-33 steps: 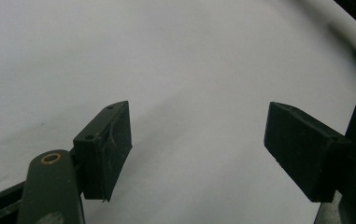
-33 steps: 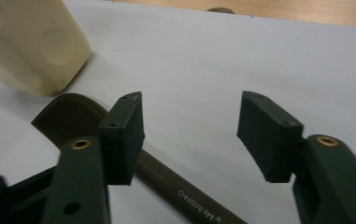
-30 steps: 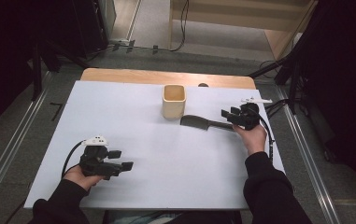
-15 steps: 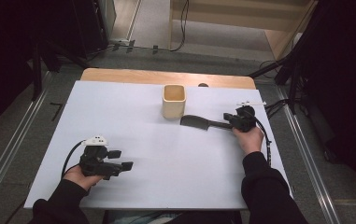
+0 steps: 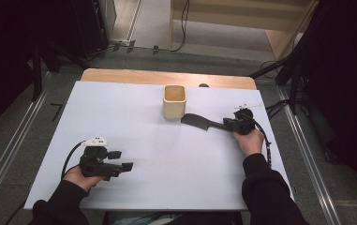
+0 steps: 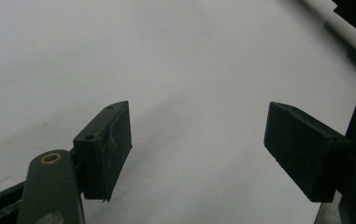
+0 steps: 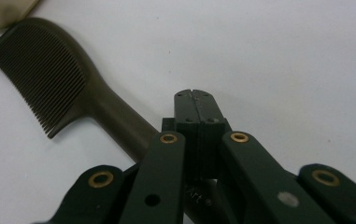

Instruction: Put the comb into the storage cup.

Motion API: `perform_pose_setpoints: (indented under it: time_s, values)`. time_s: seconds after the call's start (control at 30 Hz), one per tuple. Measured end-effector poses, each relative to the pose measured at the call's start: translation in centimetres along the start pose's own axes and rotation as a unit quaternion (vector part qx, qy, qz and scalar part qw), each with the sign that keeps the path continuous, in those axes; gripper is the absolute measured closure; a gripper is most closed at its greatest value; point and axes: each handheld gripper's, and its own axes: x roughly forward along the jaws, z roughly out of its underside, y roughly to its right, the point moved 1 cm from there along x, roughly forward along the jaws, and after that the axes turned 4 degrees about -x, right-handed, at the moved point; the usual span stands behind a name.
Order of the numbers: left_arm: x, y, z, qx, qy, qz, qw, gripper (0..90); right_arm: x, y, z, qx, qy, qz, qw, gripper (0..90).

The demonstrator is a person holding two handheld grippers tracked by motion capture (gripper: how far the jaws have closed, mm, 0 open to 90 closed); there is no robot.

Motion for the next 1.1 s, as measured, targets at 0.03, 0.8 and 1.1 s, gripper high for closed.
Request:
perform_pose_setpoints:
  time_s: [0.03, 0.8, 1.1]
  values:
    - [0.0, 0.0, 0.0, 0.0, 0.001, 0.001, 1.0, 23.8, -0.2, -0.1, 0.1, 0.0, -0.005, -0.002, 1.0, 87.6]
    - [-0.1, 0.0, 0.0, 0.0, 0.002, 0.002, 1.0, 23.9, -1.3, -1.2, 1.3, -0.014, -0.033, -0.022, 0.9991, 87.4]
    - [-0.2, 0.0, 0.0, 0.0, 0.002, 0.002, 1.0, 23.9, -1.6, -1.7, 1.4, -0.022, -0.042, -0.023, 0.9986, 86.7]
